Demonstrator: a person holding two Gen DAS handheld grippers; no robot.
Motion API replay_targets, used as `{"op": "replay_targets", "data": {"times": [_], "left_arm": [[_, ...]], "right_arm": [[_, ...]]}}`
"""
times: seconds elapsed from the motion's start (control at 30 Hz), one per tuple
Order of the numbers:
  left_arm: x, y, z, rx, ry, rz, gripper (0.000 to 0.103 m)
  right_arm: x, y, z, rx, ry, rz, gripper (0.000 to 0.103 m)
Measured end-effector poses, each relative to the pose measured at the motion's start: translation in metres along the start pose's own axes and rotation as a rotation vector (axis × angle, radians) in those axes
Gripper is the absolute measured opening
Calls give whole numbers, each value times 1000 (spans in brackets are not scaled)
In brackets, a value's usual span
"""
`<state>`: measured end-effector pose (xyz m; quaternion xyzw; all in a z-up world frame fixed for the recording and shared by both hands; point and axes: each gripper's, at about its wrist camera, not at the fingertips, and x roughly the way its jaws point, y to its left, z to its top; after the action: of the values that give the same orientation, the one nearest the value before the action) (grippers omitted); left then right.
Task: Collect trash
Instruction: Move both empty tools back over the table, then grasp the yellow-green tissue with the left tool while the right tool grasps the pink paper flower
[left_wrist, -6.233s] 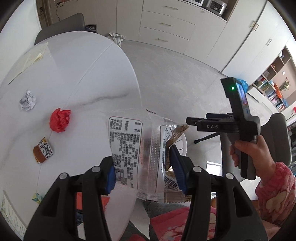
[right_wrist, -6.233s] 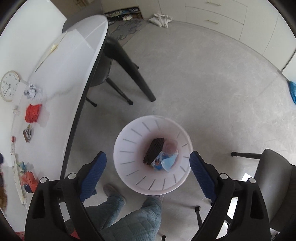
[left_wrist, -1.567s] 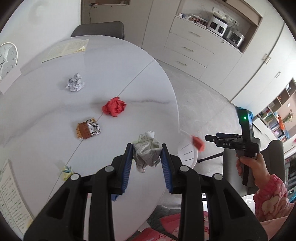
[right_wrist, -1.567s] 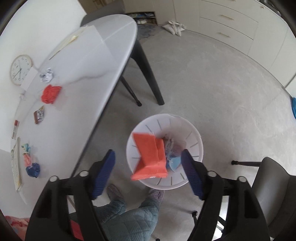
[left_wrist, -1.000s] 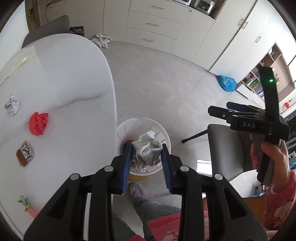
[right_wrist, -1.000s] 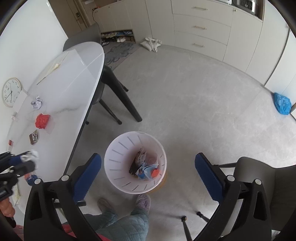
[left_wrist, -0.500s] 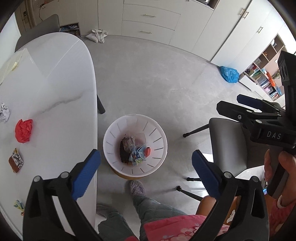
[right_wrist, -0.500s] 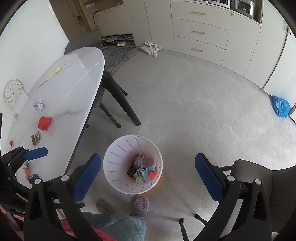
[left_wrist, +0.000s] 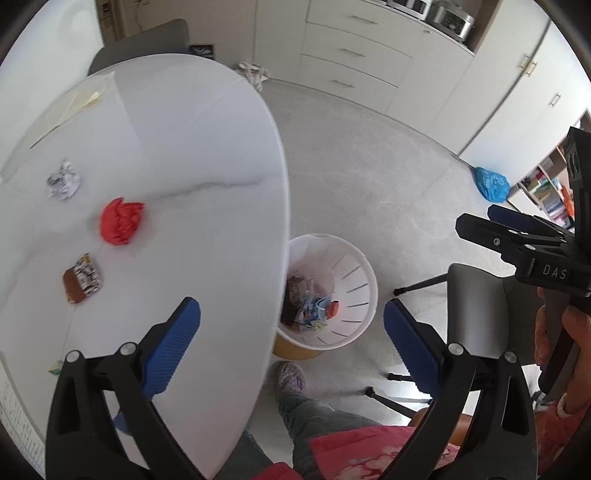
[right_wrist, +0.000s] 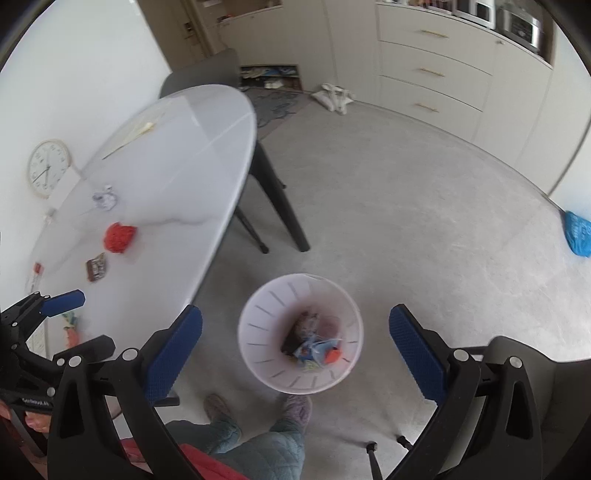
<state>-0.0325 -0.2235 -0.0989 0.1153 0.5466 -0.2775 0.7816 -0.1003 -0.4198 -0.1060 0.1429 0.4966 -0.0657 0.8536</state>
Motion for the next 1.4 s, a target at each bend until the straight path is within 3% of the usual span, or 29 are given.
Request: {"op": "replay_targets", "data": {"times": [0.33, 0.47, 0.6, 0.67, 0.97, 1.23, 1.4], "left_arm": [[-44, 141, -65, -238, -20, 191, 95], [-47, 194, -88, -320, -4, 217, 95], [-36, 230, -100, -333, 31, 237, 95], [-25, 244, -104, -336, 58, 209, 93], [16, 262, -108, -320, 142, 112, 66], [26, 275, -115, -329, 149, 53, 30], [20, 284, -114, -343, 112, 53, 25]], "right_arm": [[27, 131, 6, -215, 56, 143, 100], [36, 185, -4, -300, 87, 188, 100], [42, 230, -19, -349, 116, 220, 100], [45, 248, -27, -368, 128, 223, 100], [55, 286, -56, -393, 179, 206, 100], [58, 296, -68, -387, 191, 199, 100], [58, 304, -70, -410, 192, 217, 100]]}}
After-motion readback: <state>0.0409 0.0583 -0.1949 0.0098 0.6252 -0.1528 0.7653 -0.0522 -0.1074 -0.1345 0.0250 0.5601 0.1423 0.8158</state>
